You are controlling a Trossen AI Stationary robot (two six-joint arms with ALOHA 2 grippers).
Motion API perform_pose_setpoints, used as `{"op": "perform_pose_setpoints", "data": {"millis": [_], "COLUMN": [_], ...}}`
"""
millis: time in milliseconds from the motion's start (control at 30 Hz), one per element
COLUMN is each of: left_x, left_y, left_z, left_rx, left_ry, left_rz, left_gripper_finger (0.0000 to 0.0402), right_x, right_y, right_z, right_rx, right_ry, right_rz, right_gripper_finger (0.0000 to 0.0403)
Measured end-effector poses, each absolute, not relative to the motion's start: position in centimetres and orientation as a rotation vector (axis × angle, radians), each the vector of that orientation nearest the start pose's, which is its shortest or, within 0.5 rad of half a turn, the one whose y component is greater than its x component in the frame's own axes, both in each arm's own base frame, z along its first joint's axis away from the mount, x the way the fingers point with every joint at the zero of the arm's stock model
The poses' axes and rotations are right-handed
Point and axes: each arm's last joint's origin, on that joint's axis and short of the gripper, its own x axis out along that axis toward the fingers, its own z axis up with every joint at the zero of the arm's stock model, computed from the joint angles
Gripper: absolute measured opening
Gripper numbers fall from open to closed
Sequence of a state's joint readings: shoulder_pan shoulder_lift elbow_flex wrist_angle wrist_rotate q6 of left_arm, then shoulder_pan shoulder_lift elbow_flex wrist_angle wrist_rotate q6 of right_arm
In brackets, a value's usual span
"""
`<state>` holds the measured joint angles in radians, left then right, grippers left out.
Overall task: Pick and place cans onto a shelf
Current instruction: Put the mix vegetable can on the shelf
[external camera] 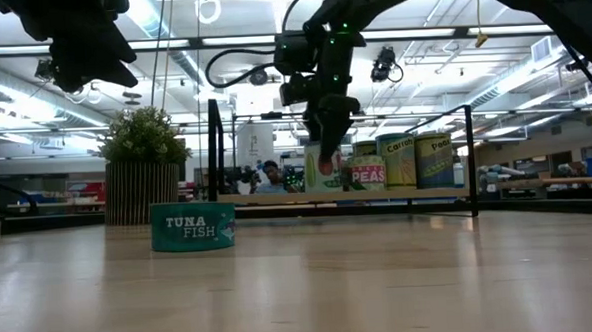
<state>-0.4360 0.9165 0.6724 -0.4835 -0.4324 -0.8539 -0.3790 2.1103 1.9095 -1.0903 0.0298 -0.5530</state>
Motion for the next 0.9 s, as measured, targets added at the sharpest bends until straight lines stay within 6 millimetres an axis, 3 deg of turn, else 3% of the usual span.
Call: {"op": "perform_pose_setpoints", "data": {"millis": [300,633,900], "left_x": [16.99,16.99,16.99], "left_y": [-6.57,-6.57,-6.58], "left_z": [24.94,24.94,24.95], "left_rx": [-0.517,-0.517,-0.517], "left_ry": [0.607,0.607,0.607], "left_rz": [0.273,0.272,0.272], "left_gripper_finger": [0.0172,0.0172,0.0172], "right_x": [40.35,40.0,40.28], "right_y": [-16.18,-16.63,-16.51], "right_z": [24.71,24.68,24.76], "right_rx": [0.017,0.555,0.546], "right_ry": [1.306,1.19,1.171], "right_rz": [-0.197,-0.723,-0.703], "right_gripper_finger": [0.0312,0.0319,0.0343]}}
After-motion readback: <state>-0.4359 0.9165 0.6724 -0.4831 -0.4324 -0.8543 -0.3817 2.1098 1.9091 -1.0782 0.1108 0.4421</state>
